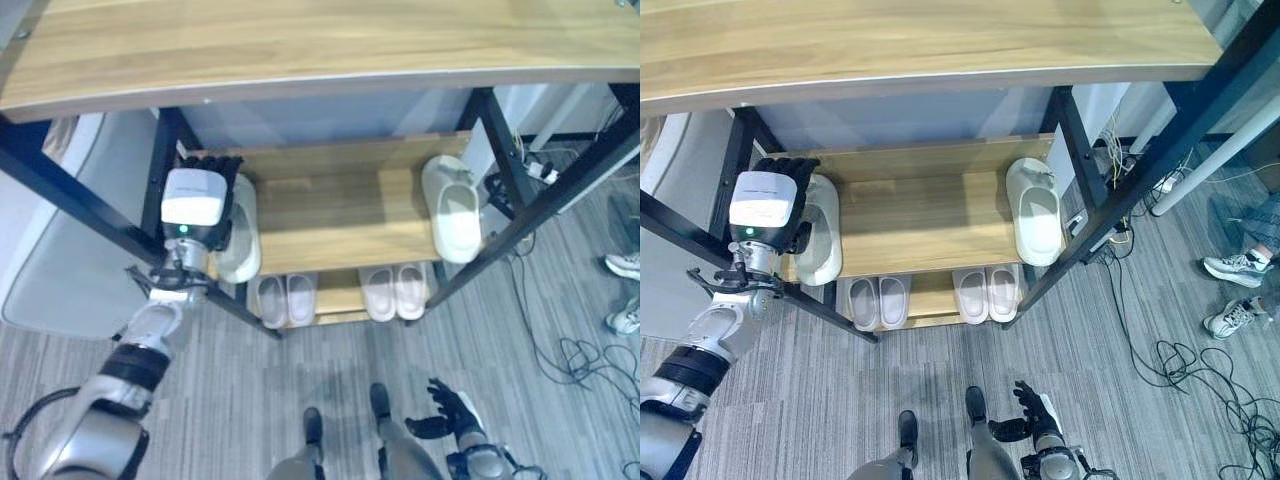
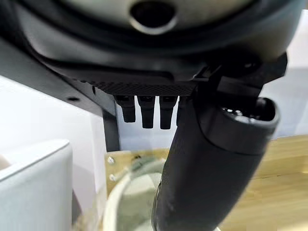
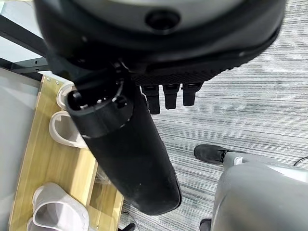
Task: Arrange the slippers neatly on the shoe rack.
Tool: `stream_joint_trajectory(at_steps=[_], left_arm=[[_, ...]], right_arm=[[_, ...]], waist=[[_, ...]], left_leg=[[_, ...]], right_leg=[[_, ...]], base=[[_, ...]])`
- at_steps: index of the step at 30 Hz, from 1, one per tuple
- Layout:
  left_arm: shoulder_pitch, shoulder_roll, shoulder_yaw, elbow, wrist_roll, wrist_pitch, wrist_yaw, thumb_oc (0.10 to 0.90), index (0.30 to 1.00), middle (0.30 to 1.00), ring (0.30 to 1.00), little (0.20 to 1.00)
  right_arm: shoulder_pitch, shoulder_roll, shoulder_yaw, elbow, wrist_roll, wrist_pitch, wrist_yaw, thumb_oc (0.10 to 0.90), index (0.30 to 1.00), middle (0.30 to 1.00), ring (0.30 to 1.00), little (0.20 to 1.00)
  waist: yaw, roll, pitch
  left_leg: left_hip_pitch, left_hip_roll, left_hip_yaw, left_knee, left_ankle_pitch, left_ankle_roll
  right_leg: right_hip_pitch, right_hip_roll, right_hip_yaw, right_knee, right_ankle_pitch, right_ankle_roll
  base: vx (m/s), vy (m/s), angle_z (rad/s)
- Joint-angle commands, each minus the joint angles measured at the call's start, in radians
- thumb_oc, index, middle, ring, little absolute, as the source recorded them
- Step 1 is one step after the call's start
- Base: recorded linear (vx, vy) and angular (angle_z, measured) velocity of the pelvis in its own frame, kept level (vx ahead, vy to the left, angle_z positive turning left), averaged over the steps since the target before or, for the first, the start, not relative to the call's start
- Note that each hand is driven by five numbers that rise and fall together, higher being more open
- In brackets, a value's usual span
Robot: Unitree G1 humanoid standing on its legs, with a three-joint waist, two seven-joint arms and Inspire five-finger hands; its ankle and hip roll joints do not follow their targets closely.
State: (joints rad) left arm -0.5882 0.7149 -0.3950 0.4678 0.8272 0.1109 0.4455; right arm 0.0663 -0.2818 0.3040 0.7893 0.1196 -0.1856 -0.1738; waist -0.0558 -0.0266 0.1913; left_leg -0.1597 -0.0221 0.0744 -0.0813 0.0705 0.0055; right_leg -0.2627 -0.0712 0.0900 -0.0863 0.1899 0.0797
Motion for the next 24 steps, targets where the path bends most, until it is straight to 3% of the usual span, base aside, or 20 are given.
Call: stream_joint_trajectory(at_steps=[1, 5, 6, 20, 24], left_arm=[[-0.216, 0.022, 0.006, 0.029, -0.026, 0.017, 0.07, 0.8, 0.9, 0.9, 0.9, 0.9], [-0.232, 0.025, -0.012, 0.042, -0.022, 0.019, 0.074, 0.8, 0.9, 0.9, 0.9, 0.9], [-0.241, 0.027, -0.023, 0.058, -0.023, 0.022, 0.069, 0.4, 0.3, 0.3, 0.3, 0.3], [-0.288, -0.023, -0.066, 0.026, -0.022, -0.004, 0.07, 0.4, 0.3, 0.3, 0.3, 0.3], [-0.332, -0.028, -0.095, -0.155, 0.029, -0.058, 0.061, 0.4, 0.3, 0.3, 0.3, 0.3]], right_arm=[[-0.03, -0.055, -0.005, -0.063, -0.017, -0.043, -0.028, 0.8, 0.9, 0.9, 0.9, 0.9], [-0.021, -0.065, -0.019, -0.066, 0.001, -0.051, -0.026, 0.8, 0.9, 0.9, 0.9, 0.9], [-0.017, -0.067, -0.024, -0.061, 0.007, -0.051, -0.027, 0.8, 0.9, 0.9, 0.9, 0.9], [0.007, -0.075, -0.044, -0.083, 0.025, -0.069, -0.031, 0.8, 0.9, 0.9, 0.9, 0.9], [0.013, -0.083, -0.04, -0.105, 0.021, -0.069, -0.035, 0.8, 0.9, 0.9, 0.9, 0.9]], waist=[[-0.008, 0.03, 0.004], [-0.008, 0.024, 0.001], [-0.009, 0.024, -0.001], [-0.026, 0.035, 0.02], [-0.03, 0.04, 0.031]], left_leg=[[-0.05, -0.003, -0.072, -0.006, -0.073, 0.001], [-0.063, 0.001, -0.064, -0.006, -0.071, -0.001], [-0.064, 0.001, -0.061, -0.006, -0.072, -0.002], [-0.073, -0.003, -0.065, -0.006, -0.072, -0.001], [-0.091, -0.007, -0.064, -0.006, -0.07, -0.001]], right_leg=[[0.093, -0.008, -0.02, 0.01, -0.147, 0.08], [0.079, -0.005, -0.017, 0.004, -0.135, 0.085], [0.077, -0.004, -0.017, 0.003, -0.134, 0.086], [0.066, -0.005, -0.023, 0.005, -0.139, 0.082], [0.05, -0.008, -0.025, 0.005, -0.135, 0.083]], base=[[0.0, 0.0, 0.0], [0.02, 0.001, -0.03], [0.0, 0.0, 0.0], [0.01, 0.006, -0.02], [0.0, -0.001, 0.01]])
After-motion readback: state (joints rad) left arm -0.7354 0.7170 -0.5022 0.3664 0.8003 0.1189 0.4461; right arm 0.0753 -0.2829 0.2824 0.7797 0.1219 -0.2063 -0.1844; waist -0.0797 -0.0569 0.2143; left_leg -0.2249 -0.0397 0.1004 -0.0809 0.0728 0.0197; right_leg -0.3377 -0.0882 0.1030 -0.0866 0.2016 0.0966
